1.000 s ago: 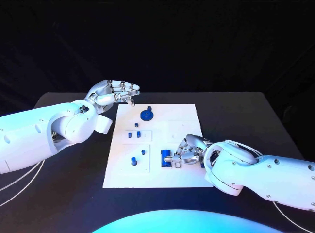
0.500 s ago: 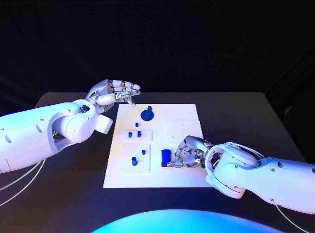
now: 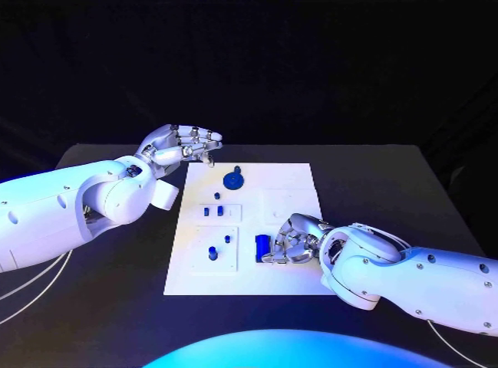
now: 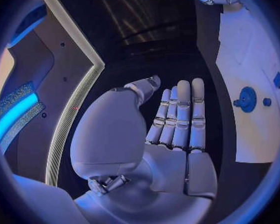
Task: Assemble the parts on the task board
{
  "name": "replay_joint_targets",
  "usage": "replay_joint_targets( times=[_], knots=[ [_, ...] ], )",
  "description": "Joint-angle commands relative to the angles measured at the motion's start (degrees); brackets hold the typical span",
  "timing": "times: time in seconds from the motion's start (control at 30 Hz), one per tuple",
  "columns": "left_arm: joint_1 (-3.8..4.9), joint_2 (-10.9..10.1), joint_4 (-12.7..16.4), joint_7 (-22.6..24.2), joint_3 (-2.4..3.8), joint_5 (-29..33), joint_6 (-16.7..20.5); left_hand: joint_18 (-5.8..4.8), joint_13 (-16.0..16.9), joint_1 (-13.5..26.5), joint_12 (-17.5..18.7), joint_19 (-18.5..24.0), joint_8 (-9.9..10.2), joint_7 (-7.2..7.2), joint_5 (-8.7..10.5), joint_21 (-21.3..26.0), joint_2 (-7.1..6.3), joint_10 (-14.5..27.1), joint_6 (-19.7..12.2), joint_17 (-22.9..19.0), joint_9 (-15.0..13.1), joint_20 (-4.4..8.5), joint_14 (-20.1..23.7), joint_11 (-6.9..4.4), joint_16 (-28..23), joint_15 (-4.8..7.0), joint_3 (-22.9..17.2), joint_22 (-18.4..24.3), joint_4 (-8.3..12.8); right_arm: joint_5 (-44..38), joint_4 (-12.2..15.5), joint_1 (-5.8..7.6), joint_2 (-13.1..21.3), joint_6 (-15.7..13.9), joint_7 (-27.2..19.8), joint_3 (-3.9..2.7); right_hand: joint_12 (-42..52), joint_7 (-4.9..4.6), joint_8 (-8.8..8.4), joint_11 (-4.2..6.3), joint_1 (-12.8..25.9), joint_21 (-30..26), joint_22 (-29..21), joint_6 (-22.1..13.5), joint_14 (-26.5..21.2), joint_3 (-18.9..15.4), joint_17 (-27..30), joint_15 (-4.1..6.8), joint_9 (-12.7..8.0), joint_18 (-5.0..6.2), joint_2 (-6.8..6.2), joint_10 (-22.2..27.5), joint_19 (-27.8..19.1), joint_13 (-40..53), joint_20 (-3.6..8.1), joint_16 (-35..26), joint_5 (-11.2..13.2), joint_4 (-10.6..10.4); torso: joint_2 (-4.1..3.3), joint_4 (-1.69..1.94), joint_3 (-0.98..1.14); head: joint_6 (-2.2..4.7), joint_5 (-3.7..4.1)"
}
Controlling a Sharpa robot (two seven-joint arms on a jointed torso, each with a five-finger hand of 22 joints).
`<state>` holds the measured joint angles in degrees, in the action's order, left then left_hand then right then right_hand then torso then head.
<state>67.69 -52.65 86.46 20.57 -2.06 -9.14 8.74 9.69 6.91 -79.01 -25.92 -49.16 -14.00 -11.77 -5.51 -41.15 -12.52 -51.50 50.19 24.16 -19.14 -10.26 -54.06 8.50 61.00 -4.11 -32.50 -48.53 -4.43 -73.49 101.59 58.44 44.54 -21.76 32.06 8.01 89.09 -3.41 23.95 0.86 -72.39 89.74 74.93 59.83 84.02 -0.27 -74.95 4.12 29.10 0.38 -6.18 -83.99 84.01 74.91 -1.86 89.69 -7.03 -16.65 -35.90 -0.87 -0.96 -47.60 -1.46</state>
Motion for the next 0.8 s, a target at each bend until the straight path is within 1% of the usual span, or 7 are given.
replay_joint_targets(
  times=[0.03, 0.2, 0.43, 0.5, 0.53, 0.63, 0.8],
  knots=[
    [0.03, 0.03, 0.18, 0.24, 0.04, 0.27, -0.56, 0.79, -0.07, 0.03, -0.22, -0.38, -0.26, 0.12, -0.02, 0.21, 0.57, 0.39, -0.34, -0.01, 0.06, 0.16, 0.21, -0.17, -0.06, -0.32, 0.08, 0.06, -0.38, -1.69, -0.32, -0.22, -0.05, 0.03, 0.74, 0.11, 0.07, 0.07, 0.0, -0.02, 0.41, 0.26, 15.07, 0.07, 5.98, 0.52, -15.05, 0.26, -0.13, -0.38, 1.17, -5.63, 5.99, 14.6, 0.08, 0.31, -0.79, -0.09, 0.03, -0.03, -0.02, 0.08, -0.07],
    [0.03, -0.06, 0.19, 0.42, 0.04, 0.27, -0.2, 0.79, -0.07, 0.04, -0.24, -0.4, -0.27, 0.12, -0.01, 0.23, 0.64, 0.39, -0.33, -0.01, 0.06, 0.16, 0.21, -0.16, -0.06, -0.33, 0.06, 0.07, -0.43, -1.7, 0.11, -0.25, 0.27, 0.06, 0.1, 0.11, 0.02, 0.07, -0.04, -0.02, 0.77, 0.26, 15.07, 0.08, 5.98, 0.44, -15.05, 0.26, -0.19, -0.38, 1.02, -5.6, 5.99, 14.58, 0.09, 0.31, -1.08, -0.07, 0.04, -0.07, -0.03, 0.13, -0.13],
    [0.03, -0.17, 0.2, 0.48, 0.04, 0.27, -0.09, 0.79, -0.07, 0.0, -0.25, -0.41, -0.28, 0.13, -0.02, 0.24, 0.66, 0.4, -0.33, -0.01, 0.06, 0.16, 0.21, -0.17, -0.06, -0.32, 0.04, 0.07, -0.43, -1.32, 1.56, -0.26, 1.75, -0.78, -1.51, 0.11, -0.12, 0.07, -0.04, -0.02, 1.5, 0.26, 15.07, 0.17, 5.98, 0.0, -15.05, 0.25, -0.32, -0.38, -0.85, -5.55, 5.99, 14.51, 0.08, 0.31, -1.17, -0.08, 0.05, -0.08, 0.0, 0.23, -0.11],
    [0.03, -0.21, 0.19, 0.5, 0.04, 0.27, -0.05, 0.79, -0.07, 0.0, -0.25, -0.41, -0.28, 0.13, -0.02, 0.24, 0.66, 0.4, -0.33, -0.01, 0.06, 0.16, 0.21, -0.17, -0.06, -0.32, 0.04, 0.07, -0.43, -0.77, 2.08, -0.25, 2.56, -1.86, -3.47, 0.11, -0.2, 0.05, 0.0, -0.04, 2.01, 0.26, 15.07, 0.22, 5.98, -0.23, -15.05, 0.24, -0.35, -0.38, -1.7, -5.51, 5.99, 14.47, 0.07, 0.31, -0.95, -0.16, 0.05, -0.11, -0.01, 0.3, -0.07],
    [0.03, -0.21, 0.17, 0.55, 0.03, 0.27, 0.03, 0.79, -0.07, 0.0, -0.25, -0.41, -0.28, 0.13, -0.02, 0.24, 0.66, 0.4, -0.33, -0.01, 0.06, 0.16, 0.21, -0.17, -0.06, -0.32, 0.04, 0.07, -0.43, -0.02, 2.37, -0.24, 3.15, -3.06, -5.59, 0.11, -0.58, 0.0, -0.05, -0.08, 2.43, 0.26, 15.07, 0.09, 5.98, -0.38, -15.05, 0.21, -0.39, -0.38, -2.13, -5.34, 5.99, 14.26, 0.06, 0.31, -0.88, -0.2, 0.06, -0.14, -0.02, 0.31, -0.05],
    [0.03, -0.18, 0.13, 0.67, 0.03, 0.27, 0.15, 0.79, -0.07, 0.0, -0.25, -0.41, -0.28, 0.13, -0.02, 0.24, 0.66, 0.4, -0.33, -0.01, 0.06, 0.16, 0.21, -0.17, -0.06, -0.32, 0.04, 0.07, -0.43, 2.13, 2.94, -0.22, 4.34, -5.97, -10.02, 0.11, -0.48, -0.12, -0.18, -0.17, 2.86, 0.26, 15.07, -0.23, 5.98, -0.5, -15.05, 0.15, -0.46, -0.38, -2.42, -5.38, 5.99, 14.32, 0.01, 0.31, -1.0, -0.23, 0.06, -0.15, -0.05, 0.3, 0.05],
    [0.03, -0.17, 0.09, 0.73, 0.03, 0.27, 0.22, 0.79, -0.08, -0.12, -0.28, -0.44, -0.3, 0.15, -0.02, 0.26, 0.71, 0.41, -0.34, -0.01, 0.06, 0.17, 0.22, -0.18, -0.05, -0.31, -0.01, 0.08, -0.4, 4.98, 4.07, -0.21, 6.81, -9.5, -15.52, 0.11, -0.74, -0.36, -0.5, -0.39, 3.55, 0.26, 15.07, -0.9, 5.98, -0.77, -15.05, -0.01, -0.61, -0.38, -2.82, -5.25, 5.99, 14.19, -0.1, 0.31, -1.01, -0.25, -0.02, -0.14, 0.05, 0.35, 0.18]
  ],
)
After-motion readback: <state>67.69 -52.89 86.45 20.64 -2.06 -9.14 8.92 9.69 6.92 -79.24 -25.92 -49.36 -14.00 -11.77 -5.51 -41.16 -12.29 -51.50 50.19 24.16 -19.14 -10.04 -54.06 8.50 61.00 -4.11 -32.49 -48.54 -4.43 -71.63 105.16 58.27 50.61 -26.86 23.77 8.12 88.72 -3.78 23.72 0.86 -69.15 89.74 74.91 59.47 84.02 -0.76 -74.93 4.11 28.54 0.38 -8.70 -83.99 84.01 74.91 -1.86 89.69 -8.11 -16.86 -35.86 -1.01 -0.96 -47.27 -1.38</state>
